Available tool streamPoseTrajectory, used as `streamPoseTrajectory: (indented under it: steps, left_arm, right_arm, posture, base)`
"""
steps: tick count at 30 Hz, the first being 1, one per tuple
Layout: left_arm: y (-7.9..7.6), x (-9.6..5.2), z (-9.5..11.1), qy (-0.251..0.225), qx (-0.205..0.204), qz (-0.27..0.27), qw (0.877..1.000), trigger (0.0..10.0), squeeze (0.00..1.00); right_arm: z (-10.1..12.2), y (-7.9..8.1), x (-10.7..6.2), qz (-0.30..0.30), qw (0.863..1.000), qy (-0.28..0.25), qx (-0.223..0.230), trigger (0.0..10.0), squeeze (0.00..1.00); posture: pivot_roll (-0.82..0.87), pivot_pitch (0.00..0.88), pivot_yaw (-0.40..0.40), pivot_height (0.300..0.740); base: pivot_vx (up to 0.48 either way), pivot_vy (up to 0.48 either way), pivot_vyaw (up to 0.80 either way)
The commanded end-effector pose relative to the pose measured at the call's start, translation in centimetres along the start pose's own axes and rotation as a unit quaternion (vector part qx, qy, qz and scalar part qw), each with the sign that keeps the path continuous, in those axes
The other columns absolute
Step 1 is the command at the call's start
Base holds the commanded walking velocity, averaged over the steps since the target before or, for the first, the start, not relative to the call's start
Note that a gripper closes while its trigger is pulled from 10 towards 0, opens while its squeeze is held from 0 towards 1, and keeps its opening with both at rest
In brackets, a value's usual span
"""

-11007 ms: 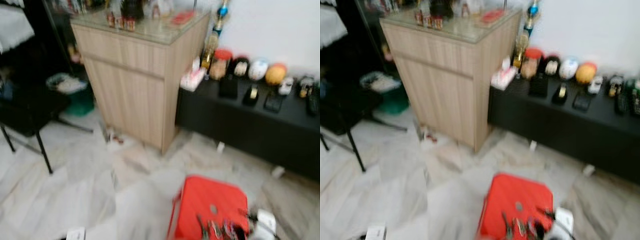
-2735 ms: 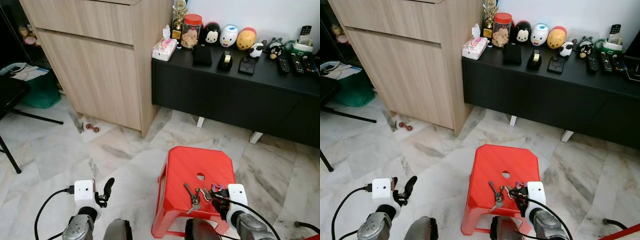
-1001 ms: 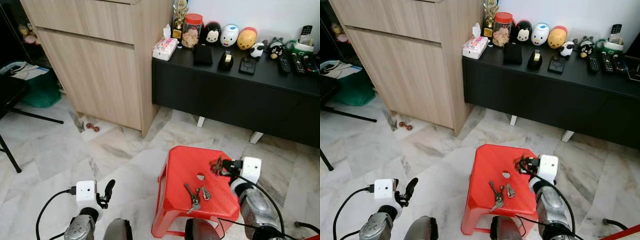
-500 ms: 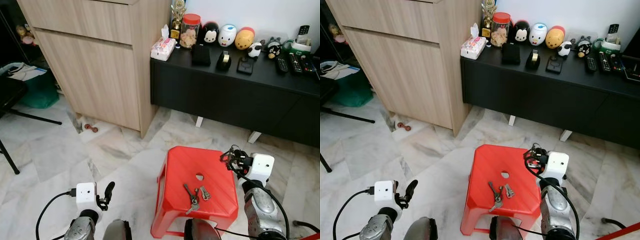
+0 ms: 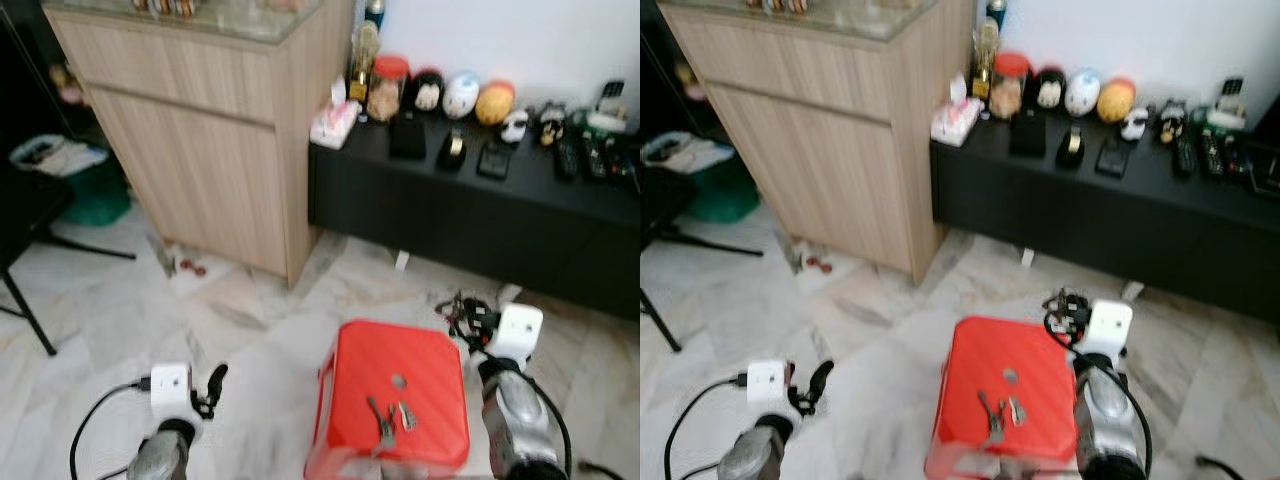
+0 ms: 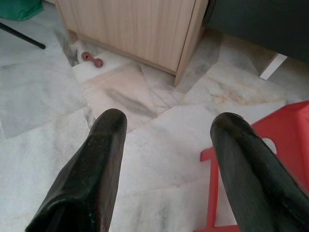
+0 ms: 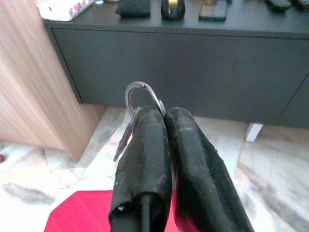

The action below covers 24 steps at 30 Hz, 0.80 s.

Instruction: Hang keys on a hook

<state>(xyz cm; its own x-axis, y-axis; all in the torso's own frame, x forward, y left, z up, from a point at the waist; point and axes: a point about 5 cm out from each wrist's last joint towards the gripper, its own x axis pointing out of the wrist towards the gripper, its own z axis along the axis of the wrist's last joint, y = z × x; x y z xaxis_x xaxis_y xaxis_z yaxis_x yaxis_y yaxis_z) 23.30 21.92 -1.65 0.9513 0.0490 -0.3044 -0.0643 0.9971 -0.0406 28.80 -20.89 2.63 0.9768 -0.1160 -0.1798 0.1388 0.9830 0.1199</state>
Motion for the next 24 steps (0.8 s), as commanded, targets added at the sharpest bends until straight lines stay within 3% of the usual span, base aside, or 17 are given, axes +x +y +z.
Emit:
streamPoseTrajectory:
  steps: [1,6,20,24]
  left_arm:
    - [0.21,-0.57,-1.09,0.023,-0.004,0.008,1.0,10.0,0.0]
    - [0.48,-0.95,-1.59,0.032,-0.005,0.013,0.999,10.0,0.0]
    - [0.28,-0.91,-1.5,0.028,-0.008,0.008,1.0,10.0,0.0]
    - [0.14,-0.86,-1.42,0.025,-0.01,0.005,1.0,10.0,0.0]
  right_arm:
    - [-1.61,-0.73,-0.64,-0.022,0.999,0.041,0.015,10.0,0.0]
    - [-2.45,-0.92,-1.02,-0.027,0.998,0.06,0.017,10.0,0.0]
    - [-2.18,-0.7,-0.77,-0.026,0.998,0.054,0.022,10.0,0.0]
    - [-2.07,-0.6,-0.67,-0.025,0.998,0.052,0.023,10.0,0.0]
  posture:
    - [-0.03,0.06,-0.067,0.74]
    - [-0.03,0.064,-0.066,0.74]
    - [-0.03,0.071,-0.065,0.74]
    - [-0.03,0.071,-0.065,0.74]
  base:
    - [0.0,0.0,0.0]
    - [0.0,0.0,0.0]
    - [0.0,0.0,0.0]
    - [-0.244,0.0,0.0]
